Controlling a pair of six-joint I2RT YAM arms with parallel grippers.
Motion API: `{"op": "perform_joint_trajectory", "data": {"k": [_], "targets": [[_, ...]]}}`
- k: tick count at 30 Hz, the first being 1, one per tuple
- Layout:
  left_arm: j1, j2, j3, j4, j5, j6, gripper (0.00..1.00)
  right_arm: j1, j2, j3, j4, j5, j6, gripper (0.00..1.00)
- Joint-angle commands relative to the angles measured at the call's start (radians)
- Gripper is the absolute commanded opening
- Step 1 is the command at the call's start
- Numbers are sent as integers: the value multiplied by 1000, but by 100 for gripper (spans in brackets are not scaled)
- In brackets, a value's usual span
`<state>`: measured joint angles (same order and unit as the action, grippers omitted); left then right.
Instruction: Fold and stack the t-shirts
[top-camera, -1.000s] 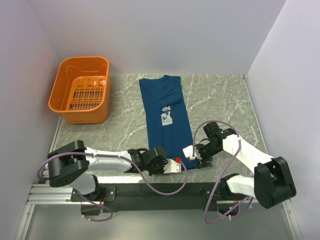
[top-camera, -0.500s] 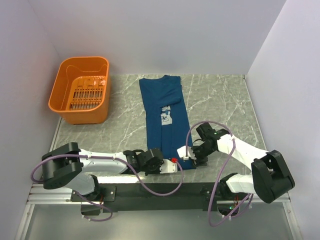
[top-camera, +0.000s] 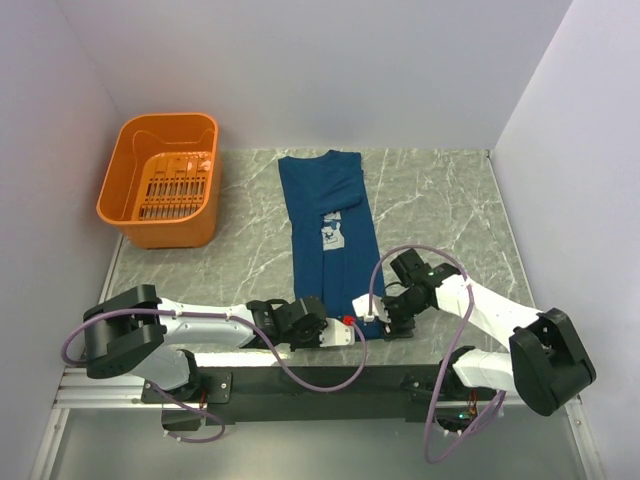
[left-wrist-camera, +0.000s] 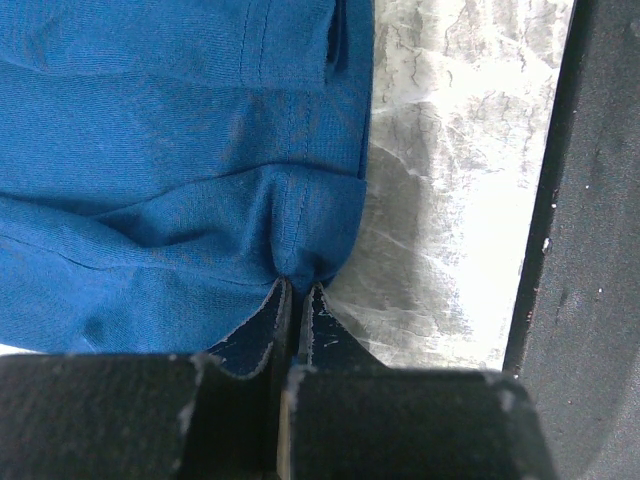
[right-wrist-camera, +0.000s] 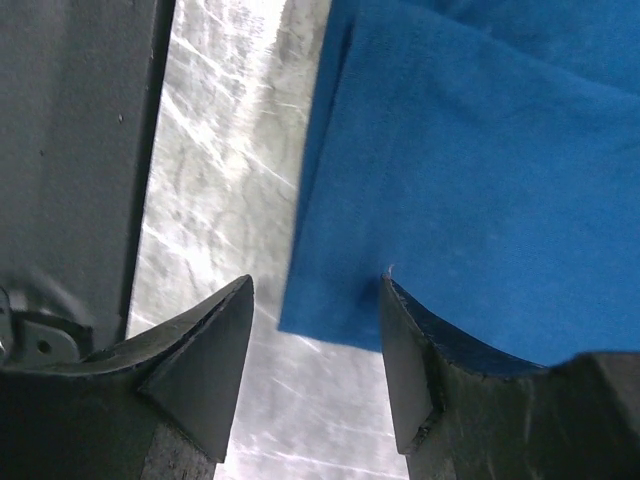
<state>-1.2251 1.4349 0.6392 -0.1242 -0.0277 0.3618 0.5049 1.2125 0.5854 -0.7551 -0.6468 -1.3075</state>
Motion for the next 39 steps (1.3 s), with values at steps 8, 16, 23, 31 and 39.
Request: {"op": "perform_joint_trajectory", "data": {"k": [8,16,23,31,39], "targets": [[-1,-34,-10,-8,3,-1,1,76,73,-1,141,90,249,48],[-1,-53,-9,-6,26,-3,1,115,108,1,195,154,344,8],[27,-128,-3,-18,138,22,1,69,70,120,-10,-66,280,0],[234,-169,62,-77,383,65,1,-110,267,388,-326,-212,76,0],[484,-21,236,-115,594,147,1,-212,499,697,-414,-177,148,0]]}}
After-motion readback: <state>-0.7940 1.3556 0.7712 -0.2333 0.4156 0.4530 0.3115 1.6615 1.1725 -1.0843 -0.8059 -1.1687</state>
